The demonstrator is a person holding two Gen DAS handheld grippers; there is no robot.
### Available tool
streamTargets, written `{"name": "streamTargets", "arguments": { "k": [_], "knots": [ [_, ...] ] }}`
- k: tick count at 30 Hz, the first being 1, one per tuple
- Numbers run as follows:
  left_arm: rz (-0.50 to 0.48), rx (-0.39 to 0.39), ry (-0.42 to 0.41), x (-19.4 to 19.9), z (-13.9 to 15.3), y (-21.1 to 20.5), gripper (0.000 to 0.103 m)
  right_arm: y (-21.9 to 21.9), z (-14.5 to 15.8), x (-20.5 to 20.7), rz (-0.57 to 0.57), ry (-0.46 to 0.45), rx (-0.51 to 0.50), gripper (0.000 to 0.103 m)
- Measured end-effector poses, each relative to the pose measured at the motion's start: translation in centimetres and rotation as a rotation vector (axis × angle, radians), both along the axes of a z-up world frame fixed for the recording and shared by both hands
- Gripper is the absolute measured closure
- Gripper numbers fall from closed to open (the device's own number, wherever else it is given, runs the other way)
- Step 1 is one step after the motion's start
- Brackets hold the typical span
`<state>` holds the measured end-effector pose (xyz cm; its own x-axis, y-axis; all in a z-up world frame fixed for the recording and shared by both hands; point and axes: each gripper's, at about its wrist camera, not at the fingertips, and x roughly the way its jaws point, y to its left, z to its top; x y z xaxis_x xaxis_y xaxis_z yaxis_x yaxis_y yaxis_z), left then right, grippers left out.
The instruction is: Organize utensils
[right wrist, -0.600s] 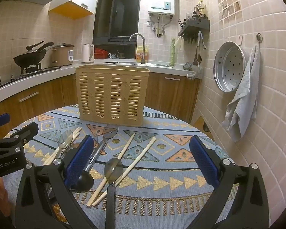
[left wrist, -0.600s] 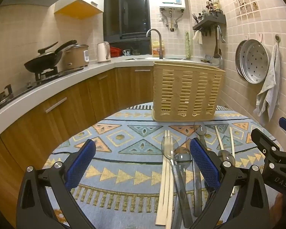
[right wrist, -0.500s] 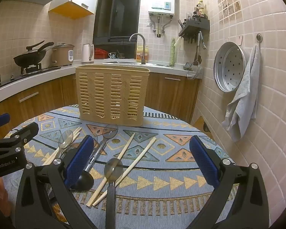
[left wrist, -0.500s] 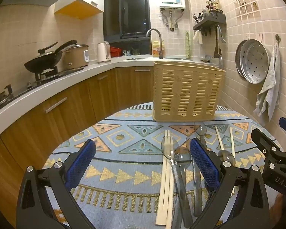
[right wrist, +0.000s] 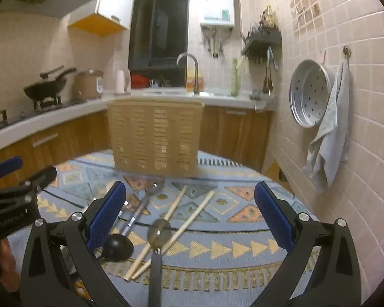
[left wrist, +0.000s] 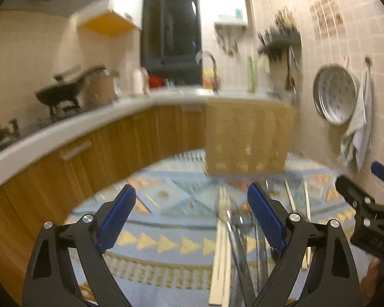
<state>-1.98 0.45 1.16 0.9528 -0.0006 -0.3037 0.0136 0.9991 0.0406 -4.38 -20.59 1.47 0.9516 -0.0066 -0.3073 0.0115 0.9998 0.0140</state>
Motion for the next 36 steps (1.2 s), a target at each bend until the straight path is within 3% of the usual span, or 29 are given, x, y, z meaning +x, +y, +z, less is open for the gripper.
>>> {"name": "streamTargets", "arguments": {
  "k": [2,14,20,36],
  "knots": [
    [0.014,-0.016,-0.041,-0.6,0.4,0.3,0.013,0.2,0.1,-0.5,0.005,-0.033,-0.009,0.007],
    [0.014,-0.08,-0.029,-0.2,0.8,1.4,0.01,-0.4,0.2,0.2,0.007,0.005,0.003,0.007],
    [0.004,-0.071,-0.037,-0.3,1.0,1.0,0.01,0.3,-0.1,0.1,0.021,-0.003,-0.034,0.007],
    [-0.018,-0.031,-0.055,-1.0,0.6,0.4,0.009,0.2,-0.3,0.6,0.013,0.033,-0.011,0.007]
  ]
}}
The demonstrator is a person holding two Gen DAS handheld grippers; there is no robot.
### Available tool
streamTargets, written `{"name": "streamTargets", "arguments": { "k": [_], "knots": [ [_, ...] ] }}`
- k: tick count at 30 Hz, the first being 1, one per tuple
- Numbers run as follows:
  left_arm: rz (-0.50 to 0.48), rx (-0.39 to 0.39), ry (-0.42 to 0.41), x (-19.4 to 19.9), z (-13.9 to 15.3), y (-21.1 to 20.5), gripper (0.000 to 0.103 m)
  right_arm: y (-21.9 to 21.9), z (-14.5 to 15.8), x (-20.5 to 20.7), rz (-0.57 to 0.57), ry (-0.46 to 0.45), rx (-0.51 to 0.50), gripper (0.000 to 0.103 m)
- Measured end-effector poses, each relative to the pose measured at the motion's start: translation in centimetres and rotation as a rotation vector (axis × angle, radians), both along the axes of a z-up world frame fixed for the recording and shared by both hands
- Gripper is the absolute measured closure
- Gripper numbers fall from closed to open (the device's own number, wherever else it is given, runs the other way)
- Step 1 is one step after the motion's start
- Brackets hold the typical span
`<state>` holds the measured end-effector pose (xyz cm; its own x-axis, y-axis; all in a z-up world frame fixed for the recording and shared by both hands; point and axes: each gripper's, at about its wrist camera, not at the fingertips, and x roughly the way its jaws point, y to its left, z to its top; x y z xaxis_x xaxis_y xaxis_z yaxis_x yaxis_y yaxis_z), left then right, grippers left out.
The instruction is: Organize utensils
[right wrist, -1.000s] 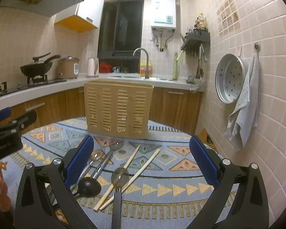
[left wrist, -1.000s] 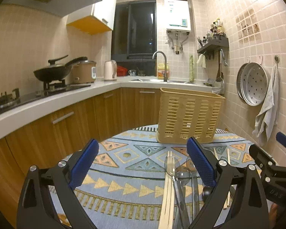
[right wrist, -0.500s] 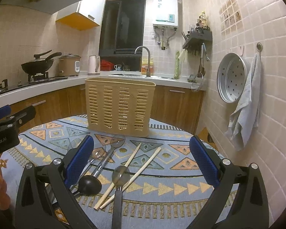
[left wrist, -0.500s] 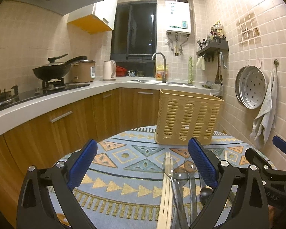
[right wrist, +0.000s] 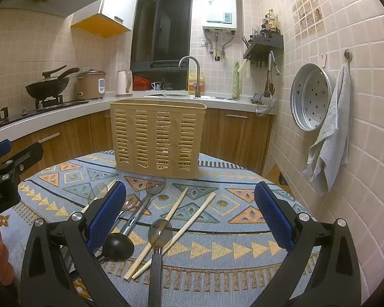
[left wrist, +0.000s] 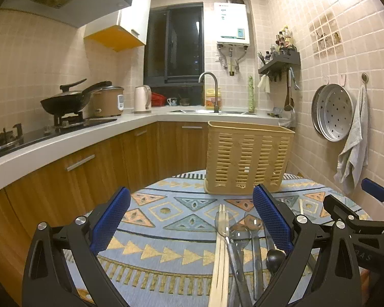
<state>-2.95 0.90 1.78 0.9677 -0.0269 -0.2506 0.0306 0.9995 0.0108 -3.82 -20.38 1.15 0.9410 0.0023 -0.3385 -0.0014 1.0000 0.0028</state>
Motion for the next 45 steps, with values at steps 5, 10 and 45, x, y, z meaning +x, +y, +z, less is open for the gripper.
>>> {"name": "streamTargets", "arguments": {
  "k": [5,10,45],
  "knots": [
    [0.005,0.002,-0.007,-0.08,0.13,0.01,0.009,-0.13,0.03,0.12,0.001,0.005,-0.001,0.007],
    [0.006,-0.001,-0.008,-0.1,0.18,0.06,0.009,-0.15,0.01,0.18,0.002,0.007,-0.002,0.007],
    [0.004,0.015,-0.002,0.04,0.08,0.26,0.009,0.07,-0.35,0.32,0.01,0.019,-0.005,0.007]
  ]
}}
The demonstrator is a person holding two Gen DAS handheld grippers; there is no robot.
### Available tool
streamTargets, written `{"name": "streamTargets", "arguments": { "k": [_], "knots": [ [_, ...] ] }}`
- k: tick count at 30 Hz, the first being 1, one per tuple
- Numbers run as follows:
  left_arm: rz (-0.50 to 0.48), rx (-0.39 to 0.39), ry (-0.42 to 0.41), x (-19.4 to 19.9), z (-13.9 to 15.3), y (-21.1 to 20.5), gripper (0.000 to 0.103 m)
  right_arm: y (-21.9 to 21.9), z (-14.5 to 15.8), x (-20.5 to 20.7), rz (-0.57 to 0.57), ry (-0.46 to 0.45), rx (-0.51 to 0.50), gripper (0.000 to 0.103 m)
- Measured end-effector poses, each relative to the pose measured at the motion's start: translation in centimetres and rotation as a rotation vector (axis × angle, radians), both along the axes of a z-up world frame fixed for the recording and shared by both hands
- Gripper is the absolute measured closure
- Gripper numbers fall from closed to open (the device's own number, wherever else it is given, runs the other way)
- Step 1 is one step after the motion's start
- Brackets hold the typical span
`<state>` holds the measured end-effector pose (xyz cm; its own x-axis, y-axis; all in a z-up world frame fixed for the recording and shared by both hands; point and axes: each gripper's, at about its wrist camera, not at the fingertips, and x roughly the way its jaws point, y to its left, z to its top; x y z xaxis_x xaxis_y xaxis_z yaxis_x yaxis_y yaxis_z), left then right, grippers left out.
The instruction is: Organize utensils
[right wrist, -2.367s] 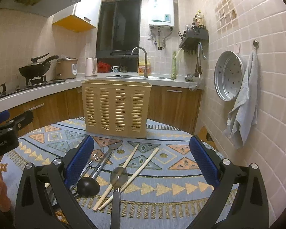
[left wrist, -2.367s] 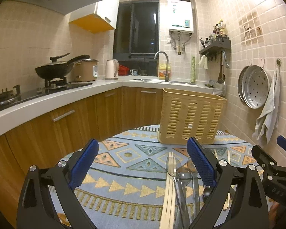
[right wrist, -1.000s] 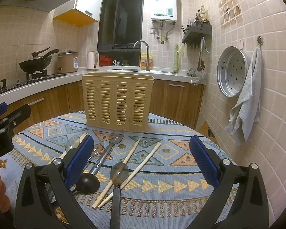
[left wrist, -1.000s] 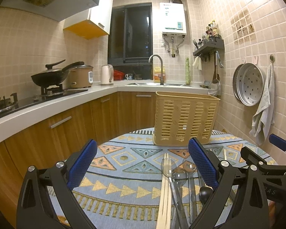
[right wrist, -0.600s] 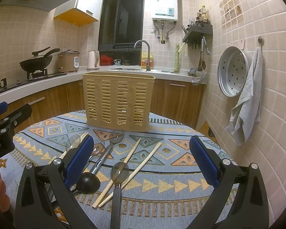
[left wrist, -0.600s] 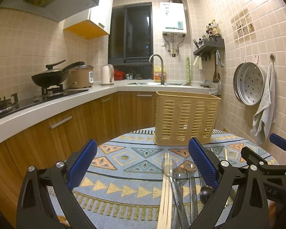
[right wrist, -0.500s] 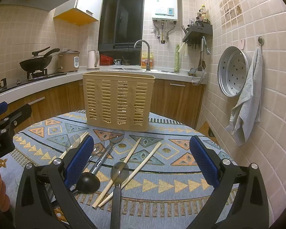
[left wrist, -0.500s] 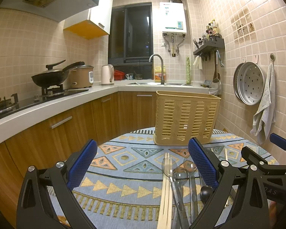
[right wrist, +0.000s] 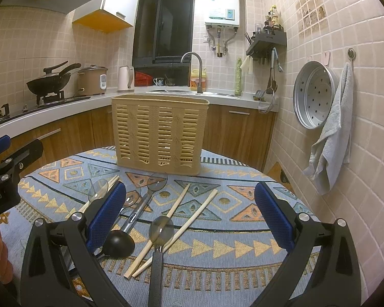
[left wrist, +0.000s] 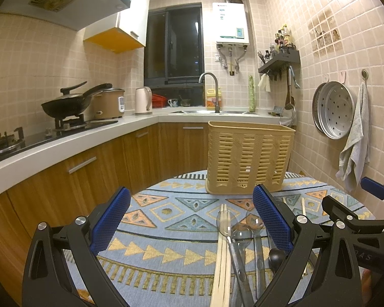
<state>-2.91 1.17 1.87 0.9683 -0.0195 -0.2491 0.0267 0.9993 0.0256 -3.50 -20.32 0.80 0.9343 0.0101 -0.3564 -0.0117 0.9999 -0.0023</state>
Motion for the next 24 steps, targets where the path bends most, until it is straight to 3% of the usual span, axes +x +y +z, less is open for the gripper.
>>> {"name": "streamTargets", "arguments": {
  "k": [18,20,24],
  "knots": [
    [0.008,0.003,0.018,0.3,-0.4,-0.3,0.009,0.0,-0.4,0.6,-0.033,0.036,-0.005,0.007],
    [0.055,0.0,0.044,0.8,-0.5,0.2,0.009,-0.1,-0.4,0.8,-0.051,0.05,-0.014,0.007],
    [0.058,-0.148,0.137,2.1,-0.7,3.7,0.009,0.3,-0.7,1.5,-0.048,0.102,-0.048,0.007]
  ]
}}
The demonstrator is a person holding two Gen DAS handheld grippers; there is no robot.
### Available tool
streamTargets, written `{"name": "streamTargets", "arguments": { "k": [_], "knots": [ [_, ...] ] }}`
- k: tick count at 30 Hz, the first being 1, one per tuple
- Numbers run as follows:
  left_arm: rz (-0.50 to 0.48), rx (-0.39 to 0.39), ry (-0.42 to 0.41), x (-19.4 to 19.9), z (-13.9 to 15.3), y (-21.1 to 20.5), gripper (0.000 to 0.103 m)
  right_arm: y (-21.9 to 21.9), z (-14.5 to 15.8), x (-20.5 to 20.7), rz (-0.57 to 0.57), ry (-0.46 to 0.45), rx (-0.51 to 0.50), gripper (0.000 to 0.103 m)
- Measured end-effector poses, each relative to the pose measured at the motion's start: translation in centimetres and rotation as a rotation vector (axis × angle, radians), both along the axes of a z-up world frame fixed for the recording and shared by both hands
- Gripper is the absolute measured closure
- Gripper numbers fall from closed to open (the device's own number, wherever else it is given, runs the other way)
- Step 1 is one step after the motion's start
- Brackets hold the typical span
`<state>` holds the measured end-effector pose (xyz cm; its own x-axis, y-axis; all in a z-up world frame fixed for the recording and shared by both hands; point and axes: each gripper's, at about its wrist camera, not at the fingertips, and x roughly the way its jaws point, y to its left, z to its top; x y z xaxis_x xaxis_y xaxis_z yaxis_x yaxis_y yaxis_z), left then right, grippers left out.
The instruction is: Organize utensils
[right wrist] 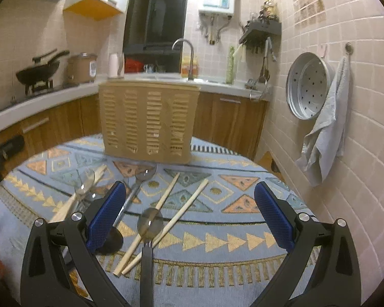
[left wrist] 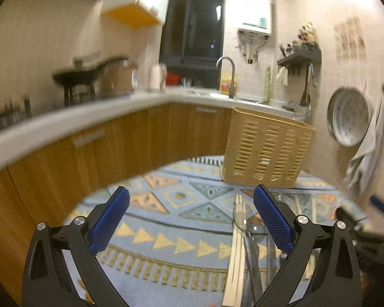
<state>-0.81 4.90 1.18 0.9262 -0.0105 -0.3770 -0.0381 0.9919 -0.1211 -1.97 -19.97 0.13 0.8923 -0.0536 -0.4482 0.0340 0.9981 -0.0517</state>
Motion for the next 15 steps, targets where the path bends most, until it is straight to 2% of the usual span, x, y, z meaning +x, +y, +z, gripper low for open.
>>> {"name": "streamTargets", "arguments": {
  "k": [1,3,5,8,9,11,13,15],
  "knots": [
    [-0.006,-0.008,0.012,0.1,0.0,0.4,0.011,0.1,0.0,0.1,-0.002,0.005,-0.007,0.007],
    [-0.037,0.023,0.065,0.8,0.4,1.3,0.016,0.0,0.0,0.3,0.007,0.027,-0.003,0.007],
    [-0.094,0.049,0.126,1.9,0.8,1.4,0.026,-0.4,0.2,1.0,0.036,0.075,0.052,0.008],
    [-0.24,0.035,0.241,3.9,1.1,1.0,0.037,-1.3,0.8,2.2,0.063,0.143,0.126,0.021],
    [-0.307,0.015,0.298,4.9,0.9,0.6,0.038,-1.5,1.0,2.6,0.066,0.16,0.139,0.028],
    [-0.399,-0.002,0.403,6.7,0.0,-0.7,0.044,-2.5,1.6,3.9,0.085,0.215,0.184,0.036],
    [-0.454,0.008,0.492,8.5,-1.2,-2.4,0.046,-3.5,1.8,5.4,0.108,0.273,0.23,0.036],
    [-0.441,0.05,0.55,10.1,-2.4,-3.8,0.046,-4.7,2.0,7.6,0.14,0.347,0.289,0.037]
  ]
}}
